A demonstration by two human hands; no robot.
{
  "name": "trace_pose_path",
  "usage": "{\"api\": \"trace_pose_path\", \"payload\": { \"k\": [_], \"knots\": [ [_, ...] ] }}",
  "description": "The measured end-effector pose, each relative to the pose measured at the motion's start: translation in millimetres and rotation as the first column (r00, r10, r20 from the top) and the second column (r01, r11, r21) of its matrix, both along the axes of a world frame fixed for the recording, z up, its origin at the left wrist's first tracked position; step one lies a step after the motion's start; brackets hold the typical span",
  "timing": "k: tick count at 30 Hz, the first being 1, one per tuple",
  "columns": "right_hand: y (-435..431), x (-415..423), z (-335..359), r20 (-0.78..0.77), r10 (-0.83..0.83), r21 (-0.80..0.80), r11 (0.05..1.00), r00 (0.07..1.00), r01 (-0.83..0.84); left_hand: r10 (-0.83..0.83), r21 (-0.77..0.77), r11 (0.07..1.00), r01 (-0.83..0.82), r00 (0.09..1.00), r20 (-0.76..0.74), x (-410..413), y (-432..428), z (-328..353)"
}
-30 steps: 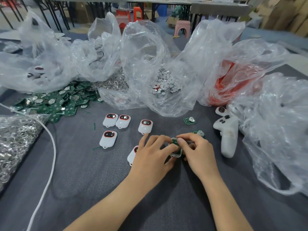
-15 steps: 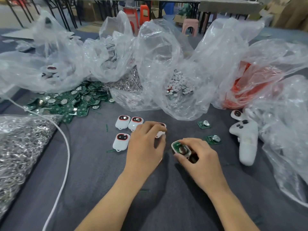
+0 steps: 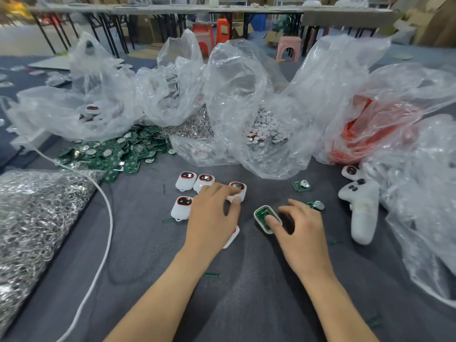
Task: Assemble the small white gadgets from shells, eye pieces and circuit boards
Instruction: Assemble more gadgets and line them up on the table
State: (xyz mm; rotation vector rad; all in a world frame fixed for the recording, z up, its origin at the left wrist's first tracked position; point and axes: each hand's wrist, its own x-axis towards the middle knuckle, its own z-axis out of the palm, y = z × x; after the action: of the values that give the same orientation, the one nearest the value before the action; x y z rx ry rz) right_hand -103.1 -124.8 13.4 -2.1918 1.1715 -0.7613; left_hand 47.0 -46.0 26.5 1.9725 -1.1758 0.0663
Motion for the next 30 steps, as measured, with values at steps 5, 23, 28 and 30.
{"api": "trace_pose_path", "payload": {
  "k": [5, 23, 28, 30],
  "knots": [
    [1, 1, -1, 0.049, 0.046, -0.009, 0.999, 0.998, -0.045, -0.156, 0.319, 0.942, 0.105, 0.978, 0.137, -26, -17, 0],
    [5, 1, 13, 0.552, 0.009, 0.418, 0.862, 0.834, -0.286, -0.244, -0.139, 0.967, 0.211, 0.926, -0.289, -31, -4, 8],
    [5, 2, 14, 0.661, -0.109, 0.473, 0.828, 0.743, -0.300, -0.250, -0.154, 0.968, 0.198, 0.786, -0.565, -31, -3, 7],
    [4, 2, 14, 0.671, -0.136, 0.482, 0.827, 0.729, -0.289, -0.266, -0.170, 0.964, 0.205, 0.754, -0.600, -32, -3, 6]
  ]
}}
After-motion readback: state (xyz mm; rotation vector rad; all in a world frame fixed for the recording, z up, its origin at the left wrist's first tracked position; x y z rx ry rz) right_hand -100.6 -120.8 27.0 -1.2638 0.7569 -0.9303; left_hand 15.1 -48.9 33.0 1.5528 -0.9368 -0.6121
